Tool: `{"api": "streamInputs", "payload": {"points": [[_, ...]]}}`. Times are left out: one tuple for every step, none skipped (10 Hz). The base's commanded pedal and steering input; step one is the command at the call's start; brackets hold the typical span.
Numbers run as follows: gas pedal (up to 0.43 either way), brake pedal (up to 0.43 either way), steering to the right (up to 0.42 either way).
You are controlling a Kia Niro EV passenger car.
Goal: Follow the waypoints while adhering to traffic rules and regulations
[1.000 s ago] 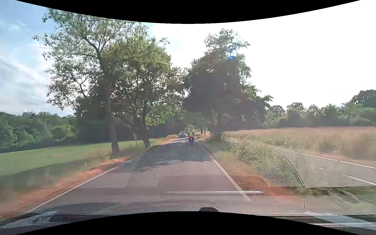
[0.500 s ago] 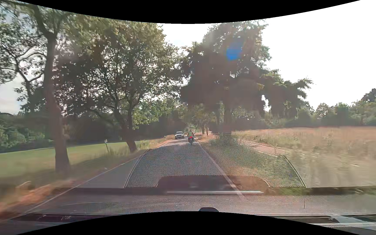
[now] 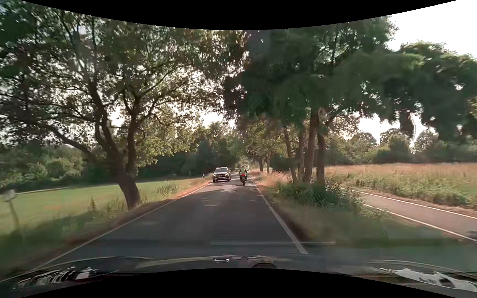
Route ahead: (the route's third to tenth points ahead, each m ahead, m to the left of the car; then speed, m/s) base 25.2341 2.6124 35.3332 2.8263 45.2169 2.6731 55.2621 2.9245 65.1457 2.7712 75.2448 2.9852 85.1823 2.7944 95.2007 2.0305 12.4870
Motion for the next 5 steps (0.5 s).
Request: {"api": "streamInputs", "payload": {"points": [[0.157, 0.0, -0.011], [0.157, 0.0, -0.01], [0.157, 0.0, -0.01], [0.157, 0.0, -0.01], [0.157, 0.0, -0.01]]}}
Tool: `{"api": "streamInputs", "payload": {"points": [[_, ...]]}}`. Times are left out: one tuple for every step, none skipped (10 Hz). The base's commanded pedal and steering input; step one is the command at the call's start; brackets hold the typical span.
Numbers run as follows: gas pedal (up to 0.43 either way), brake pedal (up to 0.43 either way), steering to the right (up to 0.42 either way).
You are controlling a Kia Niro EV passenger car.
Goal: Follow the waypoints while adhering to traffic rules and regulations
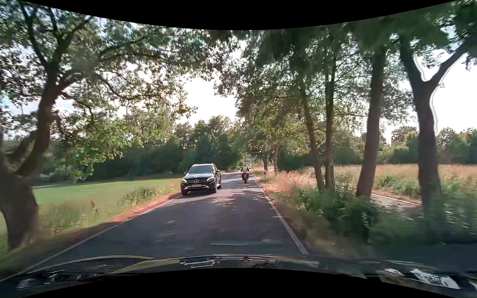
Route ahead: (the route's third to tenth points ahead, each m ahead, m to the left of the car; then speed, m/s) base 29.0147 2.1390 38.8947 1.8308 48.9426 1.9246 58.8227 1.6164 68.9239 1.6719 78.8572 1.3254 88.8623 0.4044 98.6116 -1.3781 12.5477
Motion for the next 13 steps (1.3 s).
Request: {"api": "streamInputs", "payload": {"points": [[0.157, 0.0, -0.01], [0.157, 0.0, -0.01], [0.157, 0.0, -0.01], [0.157, 0.0, -0.009], [0.157, 0.0, -0.009], [0.157, 0.0, -0.008], [0.157, 0.0, -0.009], [0.157, 0.0, -0.008], [0.157, 0.0, -0.006], [0.157, 0.0, -0.005], [0.157, 0.0, -0.005], [0.157, 0.0, -0.005], [0.157, 0.0, -0.005]]}}
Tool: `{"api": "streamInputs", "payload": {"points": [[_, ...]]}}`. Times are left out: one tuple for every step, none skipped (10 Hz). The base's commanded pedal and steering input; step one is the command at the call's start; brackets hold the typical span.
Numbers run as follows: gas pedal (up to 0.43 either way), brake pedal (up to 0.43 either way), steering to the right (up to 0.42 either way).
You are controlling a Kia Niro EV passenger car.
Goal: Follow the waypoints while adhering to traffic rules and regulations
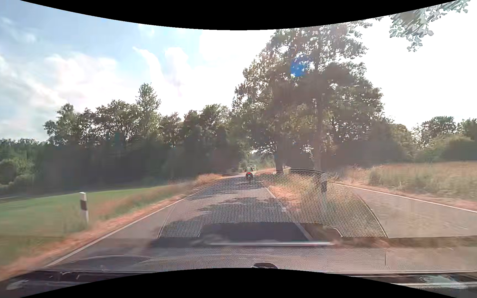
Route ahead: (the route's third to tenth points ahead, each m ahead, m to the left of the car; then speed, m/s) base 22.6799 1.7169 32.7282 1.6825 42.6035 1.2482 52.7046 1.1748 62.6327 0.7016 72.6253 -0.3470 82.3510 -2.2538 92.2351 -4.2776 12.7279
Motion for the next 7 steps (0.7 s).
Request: {"api": "streamInputs", "payload": {"points": [[0.157, 0.0, -0.005], [0.157, 0.0, -0.005], [0.157, 0.0, -0.005], [0.15, 0.0, -0.005], [0.15, 0.0, -0.005], [0.15, 0.0, -0.005], [0.15, 0.0, -0.005]]}}
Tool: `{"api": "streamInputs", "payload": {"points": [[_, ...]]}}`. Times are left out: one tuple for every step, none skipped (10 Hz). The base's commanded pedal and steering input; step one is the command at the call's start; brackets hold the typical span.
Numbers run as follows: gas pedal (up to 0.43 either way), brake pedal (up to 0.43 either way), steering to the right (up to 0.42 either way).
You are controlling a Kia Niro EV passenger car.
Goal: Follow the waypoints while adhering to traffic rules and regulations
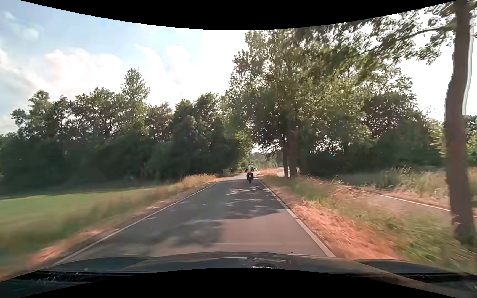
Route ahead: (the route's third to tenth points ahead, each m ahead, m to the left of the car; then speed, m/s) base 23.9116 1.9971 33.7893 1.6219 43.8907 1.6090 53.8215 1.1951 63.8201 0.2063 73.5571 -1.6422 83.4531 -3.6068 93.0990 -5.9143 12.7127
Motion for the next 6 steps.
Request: {"api": "streamInputs", "payload": {"points": [[0.15, 0.0, -0.005], [0.15, 0.0, -0.005], [0.15, 0.0, -0.005], [0.15, 0.0, -0.005], [0.15, 0.0, -0.005], [0.15, 0.0, -0.005]]}}
